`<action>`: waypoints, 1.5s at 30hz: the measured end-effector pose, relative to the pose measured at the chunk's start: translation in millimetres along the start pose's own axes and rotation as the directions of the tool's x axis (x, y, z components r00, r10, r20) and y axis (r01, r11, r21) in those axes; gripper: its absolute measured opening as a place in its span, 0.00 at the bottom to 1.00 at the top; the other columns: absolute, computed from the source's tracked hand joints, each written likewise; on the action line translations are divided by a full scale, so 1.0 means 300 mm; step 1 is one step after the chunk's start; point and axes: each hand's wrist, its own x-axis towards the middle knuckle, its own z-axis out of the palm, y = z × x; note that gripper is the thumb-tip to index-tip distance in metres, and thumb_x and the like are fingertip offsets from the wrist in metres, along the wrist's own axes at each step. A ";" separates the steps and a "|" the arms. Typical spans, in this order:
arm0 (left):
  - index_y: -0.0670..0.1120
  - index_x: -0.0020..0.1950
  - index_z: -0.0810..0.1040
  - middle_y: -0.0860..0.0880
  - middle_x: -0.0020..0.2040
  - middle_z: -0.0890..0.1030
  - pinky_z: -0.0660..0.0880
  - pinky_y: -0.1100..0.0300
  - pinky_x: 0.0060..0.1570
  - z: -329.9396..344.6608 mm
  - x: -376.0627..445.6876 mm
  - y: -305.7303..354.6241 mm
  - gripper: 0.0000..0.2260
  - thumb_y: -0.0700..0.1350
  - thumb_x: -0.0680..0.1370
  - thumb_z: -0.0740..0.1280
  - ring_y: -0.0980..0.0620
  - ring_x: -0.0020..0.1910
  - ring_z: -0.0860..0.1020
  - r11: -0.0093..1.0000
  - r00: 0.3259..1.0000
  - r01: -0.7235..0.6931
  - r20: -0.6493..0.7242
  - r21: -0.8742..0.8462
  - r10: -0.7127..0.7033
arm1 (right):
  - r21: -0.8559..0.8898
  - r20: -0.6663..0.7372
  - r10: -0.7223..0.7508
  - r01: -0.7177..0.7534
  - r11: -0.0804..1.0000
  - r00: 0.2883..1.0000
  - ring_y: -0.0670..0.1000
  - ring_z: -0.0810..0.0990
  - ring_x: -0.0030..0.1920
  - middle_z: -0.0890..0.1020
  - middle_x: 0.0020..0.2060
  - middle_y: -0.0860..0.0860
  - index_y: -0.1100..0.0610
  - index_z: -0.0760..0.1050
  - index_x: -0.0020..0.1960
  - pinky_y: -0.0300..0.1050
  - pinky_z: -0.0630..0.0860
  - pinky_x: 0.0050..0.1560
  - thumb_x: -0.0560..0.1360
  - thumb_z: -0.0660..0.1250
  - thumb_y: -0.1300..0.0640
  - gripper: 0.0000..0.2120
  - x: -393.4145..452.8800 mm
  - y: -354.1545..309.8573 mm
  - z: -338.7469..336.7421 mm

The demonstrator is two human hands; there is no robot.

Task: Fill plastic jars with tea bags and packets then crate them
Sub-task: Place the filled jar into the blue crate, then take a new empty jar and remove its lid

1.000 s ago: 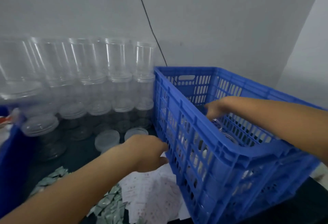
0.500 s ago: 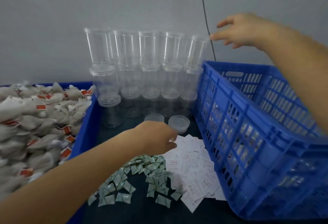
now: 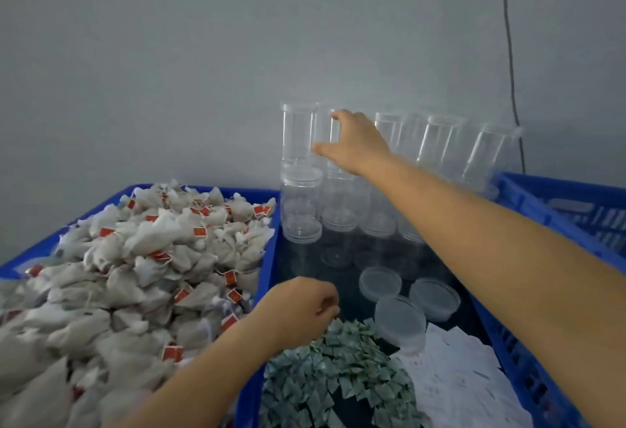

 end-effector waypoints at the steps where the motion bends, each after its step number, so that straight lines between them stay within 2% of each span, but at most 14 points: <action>1: 0.50 0.57 0.77 0.52 0.53 0.80 0.76 0.53 0.52 0.003 0.005 -0.008 0.11 0.51 0.80 0.59 0.52 0.50 0.77 1.000 1.000 0.003 -0.011 -0.008 -0.003 | -0.021 -0.026 -0.012 0.011 1.000 1.000 0.57 0.65 0.72 0.68 0.72 0.56 0.55 0.61 0.77 0.49 0.67 0.67 0.75 0.71 0.43 0.37 0.034 -0.014 0.009; 5: 0.50 0.58 0.76 0.51 0.52 0.80 0.76 0.51 0.52 -0.011 0.039 -0.025 0.11 0.52 0.80 0.59 0.50 0.51 0.76 1.000 0.999 -0.001 -0.042 0.016 0.002 | -0.150 -0.001 0.003 -0.003 0.989 1.000 0.58 0.67 0.71 0.69 0.71 0.55 0.56 0.63 0.76 0.53 0.69 0.65 0.74 0.70 0.38 0.38 0.148 -0.055 0.051; 8: 0.49 0.57 0.76 0.50 0.50 0.79 0.76 0.52 0.51 -0.013 0.056 -0.037 0.11 0.51 0.80 0.59 0.49 0.49 0.76 1.000 0.997 0.005 -0.073 -0.002 -0.005 | -0.234 0.112 0.088 -0.060 0.970 0.990 0.59 0.75 0.66 0.75 0.68 0.56 0.58 0.67 0.73 0.49 0.72 0.55 0.71 0.69 0.32 0.40 0.170 -0.056 0.145; 12: 0.48 0.56 0.77 0.50 0.51 0.80 0.76 0.52 0.51 0.010 0.053 -0.063 0.11 0.51 0.80 0.59 0.50 0.49 0.77 0.998 0.997 0.028 -0.068 -0.053 -0.032 | -0.298 0.185 0.173 -0.113 0.948 0.967 0.58 0.77 0.62 0.76 0.65 0.56 0.59 0.64 0.73 0.48 0.71 0.48 0.69 0.69 0.28 0.46 0.161 -0.033 0.296; 21: 0.48 0.54 0.78 0.51 0.48 0.80 0.77 0.52 0.48 0.021 0.041 -0.083 0.11 0.51 0.79 0.60 0.51 0.46 0.77 0.991 0.986 0.035 -0.156 -0.132 -0.056 | -0.249 0.141 0.238 -0.198 0.948 0.961 0.58 0.77 0.59 0.75 0.62 0.57 0.59 0.61 0.74 0.48 0.71 0.47 0.71 0.71 0.37 0.42 0.176 -0.002 0.394; 23: 0.48 0.53 0.78 0.51 0.47 0.80 0.76 0.52 0.48 0.017 0.040 -0.084 0.10 0.51 0.79 0.60 0.51 0.46 0.77 0.990 0.981 0.032 -0.183 -0.136 -0.057 | -0.235 0.137 0.232 -0.196 0.952 0.963 0.56 0.78 0.53 0.77 0.56 0.55 0.60 0.62 0.73 0.46 0.71 0.43 0.71 0.71 0.37 0.41 0.167 -0.008 0.376; 25: 0.48 0.54 0.78 0.51 0.48 0.80 0.76 0.52 0.48 0.012 0.041 -0.084 0.10 0.50 0.79 0.61 0.51 0.46 0.76 0.989 0.974 0.028 -0.220 -0.146 -0.060 | -0.212 0.148 0.230 -0.197 0.957 0.962 0.52 0.77 0.42 0.77 0.42 0.51 0.60 0.65 0.71 0.45 0.67 0.35 0.71 0.70 0.36 0.39 0.156 -0.015 0.333; 27: 0.48 0.57 0.77 0.51 0.51 0.79 0.76 0.52 0.51 0.010 0.043 -0.081 0.10 0.50 0.79 0.61 0.51 0.50 0.76 0.986 0.954 0.030 -0.289 -0.164 -0.077 | -0.150 0.164 0.246 -0.222 0.963 0.955 0.50 0.77 0.37 0.77 0.37 0.50 0.61 0.64 0.71 0.44 0.67 0.31 0.71 0.69 0.36 0.40 0.130 -0.018 0.273; 29: 0.48 0.64 0.73 0.51 0.60 0.77 0.72 0.55 0.58 0.013 0.044 -0.072 0.14 0.50 0.79 0.62 0.52 0.58 0.73 0.984 0.916 0.030 -0.390 -0.175 -0.097 | -0.037 0.223 0.277 -0.276 0.960 0.934 0.51 0.77 0.42 0.77 0.47 0.51 0.59 0.59 0.74 0.44 0.72 0.31 0.72 0.70 0.38 0.41 0.073 -0.006 0.216; 31: 0.48 0.70 0.68 0.51 0.68 0.71 0.66 0.57 0.65 0.018 0.042 -0.061 0.20 0.51 0.79 0.63 0.52 0.66 0.67 0.991 0.856 0.027 -0.509 -0.133 -0.091 | 0.106 0.319 0.309 -0.357 0.928 0.896 0.53 0.76 0.47 0.71 0.57 0.52 0.55 0.58 0.73 0.45 0.75 0.32 0.73 0.71 0.39 0.38 -0.007 0.029 0.181; 35: 0.49 0.75 0.60 0.49 0.75 0.59 0.52 0.48 0.73 0.037 0.034 -0.026 0.30 0.57 0.76 0.64 0.48 0.73 0.57 0.986 0.829 0.126 -0.558 0.113 -0.042 | 0.312 0.474 0.381 -0.556 0.770 0.794 0.54 0.80 0.47 0.73 0.55 0.53 0.51 0.64 0.67 0.44 0.81 0.32 0.75 0.69 0.40 0.27 -0.189 0.119 0.162; 40: 0.48 0.66 0.76 0.46 0.64 0.77 0.67 0.36 0.62 0.052 0.017 0.026 0.42 0.61 0.55 0.80 0.44 0.64 0.75 0.877 0.844 0.113 -0.510 0.467 0.163 | 0.480 0.693 0.436 -0.819 0.314 0.574 0.57 0.82 0.44 0.79 0.55 0.60 0.57 0.75 0.64 0.45 0.81 0.33 0.74 0.66 0.34 0.30 -0.372 0.239 0.170; 42: 0.49 0.66 0.76 0.47 0.63 0.78 0.66 0.36 0.62 0.074 0.019 0.034 0.39 0.55 0.56 0.80 0.45 0.63 0.76 0.793 0.818 0.080 -0.494 0.604 0.294 | 0.464 0.771 0.410 -0.871 0.160 0.487 0.56 0.81 0.42 0.79 0.52 0.59 0.58 0.76 0.63 0.46 0.81 0.31 0.75 0.61 0.31 0.33 -0.427 0.289 0.173; 45: 0.49 0.70 0.66 0.48 0.67 0.75 0.61 0.38 0.66 0.119 0.028 0.035 0.33 0.47 0.66 0.71 0.46 0.66 0.73 0.643 0.770 0.062 -0.446 0.764 0.456 | 0.367 0.895 0.265 -0.930 0.018 0.358 0.56 0.80 0.36 0.79 0.43 0.58 0.62 0.77 0.59 0.44 0.81 0.31 0.76 0.56 0.29 0.36 -0.494 0.351 0.171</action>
